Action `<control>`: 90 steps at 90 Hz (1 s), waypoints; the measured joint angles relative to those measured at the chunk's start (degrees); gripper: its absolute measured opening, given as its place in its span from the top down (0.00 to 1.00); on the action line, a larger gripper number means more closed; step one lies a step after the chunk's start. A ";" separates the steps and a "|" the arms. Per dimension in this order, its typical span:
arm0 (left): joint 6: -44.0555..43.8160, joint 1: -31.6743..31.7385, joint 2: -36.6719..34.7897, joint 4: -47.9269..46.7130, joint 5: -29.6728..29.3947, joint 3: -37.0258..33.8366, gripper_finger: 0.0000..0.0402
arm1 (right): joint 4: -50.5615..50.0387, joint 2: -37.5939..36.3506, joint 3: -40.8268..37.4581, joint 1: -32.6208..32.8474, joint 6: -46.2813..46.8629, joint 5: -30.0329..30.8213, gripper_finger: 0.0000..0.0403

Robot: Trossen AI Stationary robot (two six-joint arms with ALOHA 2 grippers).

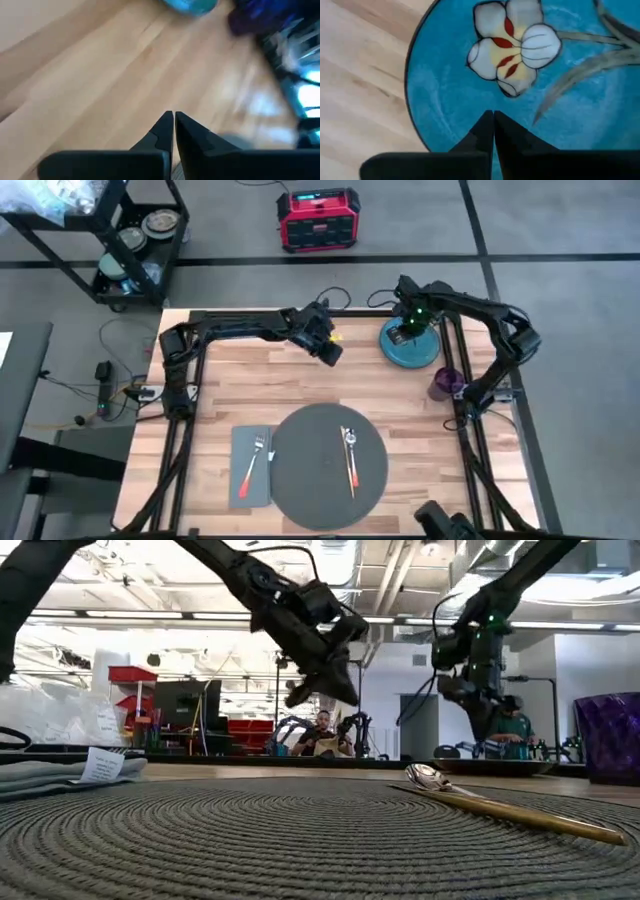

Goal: Set table place
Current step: Put the plate on the gray table mat

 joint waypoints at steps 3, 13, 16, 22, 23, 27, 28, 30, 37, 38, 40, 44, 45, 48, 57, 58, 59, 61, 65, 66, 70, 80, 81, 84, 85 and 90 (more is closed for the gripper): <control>1.08 -0.45 -0.63 -2.30 -1.12 0.00 1.00 | 0.28 0.79 0.00 0.18 0.02 -0.50 1.00; 4.05 -2.04 -2.12 -8.93 -5.33 0.00 1.00 | 0.83 3.12 -0.02 1.34 0.03 -1.21 1.00; 4.53 -2.52 -2.47 -10.94 -6.92 -0.01 1.00 | 1.20 3.69 -0.02 1.77 0.02 -1.40 1.00; 5.21 -3.25 -3.39 -13.08 -9.26 -0.79 1.00 | 2.01 4.88 -0.01 2.63 0.22 -2.65 1.00; 5.29 -3.34 -3.57 -13.37 -9.43 -1.01 1.00 | 2.12 5.06 -0.02 2.75 0.32 -2.81 1.00; 5.27 -3.70 -4.19 -14.02 -10.08 -2.16 1.00 | 2.64 5.90 -0.02 3.39 0.58 -3.16 1.00; 5.25 -3.79 -4.36 -14.05 -10.19 -2.49 1.00 | 2.73 6.06 -0.02 3.55 0.67 -3.35 1.00; 5.13 -3.90 -4.64 -14.13 -10.30 -3.16 1.00 | 2.83 6.48 -0.02 3.86 0.85 -3.88 1.00; 3.97 -4.38 -5.89 -14.15 -10.77 -5.89 1.00 | 3.60 7.45 -0.01 5.16 1.11 -5.46 1.00; 3.76 -4.44 -6.15 -13.96 -10.89 -6.33 1.00 | 3.76 7.58 -0.02 5.38 1.16 -5.79 1.00; 3.32 -4.56 -6.72 -13.66 -11.09 -7.20 1.00 | 4.00 7.75 -0.01 5.81 1.31 -6.28 1.00; 2.51 -4.82 -7.89 -12.96 -11.21 -8.96 1.00 | 4.36 7.76 -0.01 6.56 1.60 -7.05 1.00; 2.29 -4.88 -8.20 -12.67 -11.21 -9.37 1.00 | 4.61 7.76 -0.02 6.78 1.61 -7.39 1.00; 1.61 -4.97 -9.14 -11.85 -11.24 -10.73 1.00 | 5.62 7.76 -0.02 7.47 2.06 -8.38 1.00; -0.41 -5.01 -12.01 -10.08 -11.24 -14.91 1.00 | 7.81 7.76 -0.02 9.53 3.86 -11.04 1.00; -0.69 -5.01 -12.33 -9.69 -11.24 -15.32 1.00 | 8.01 7.76 -0.02 9.77 4.03 -11.55 1.00; -0.94 -5.00 -12.71 -9.19 -11.29 -15.78 1.00 | 8.21 7.76 -0.02 9.98 4.21 -11.99 1.00; -1.46 -4.99 -13.38 -8.32 -11.32 -16.70 1.00 | 8.57 7.76 -0.02 10.43 4.50 -12.82 1.00; -2.46 -4.94 -14.88 -7.21 -11.33 -18.47 1.00 | 9.51 7.76 -0.02 11.42 5.15 -14.00 1.00; -2.71 -4.94 -15.27 -6.92 -11.34 -18.92 1.00 | 9.74 7.76 -0.02 11.66 5.33 -14.21 1.00; -3.57 -4.84 -16.59 -5.38 -11.39 -20.62 1.00 | 10.80 7.76 -0.02 12.70 6.49 -14.87 1.00; -5.57 -4.70 -19.12 -2.44 -11.39 -24.05 1.00 | 13.53 7.76 -0.02 15.30 8.59 -18.35 1.00; -5.71 -4.69 -19.33 -2.26 -11.40 -24.35 1.00 | 13.79 7.76 -0.02 15.58 8.79 -18.69 1.00; -6.16 -4.68 -19.76 -1.87 -11.42 -25.01 1.00 | 14.55 7.76 -0.02 16.33 9.40 -19.29 1.00; -6.28 -4.68 -19.87 -1.77 -11.43 -25.17 1.00 | 14.76 7.76 -0.02 16.56 9.60 -19.41 1.00; -6.79 -4.68 -20.14 -1.37 -11.45 -25.65 1.00 | 16.16 7.75 -0.02 17.82 10.86 -20.51 1.00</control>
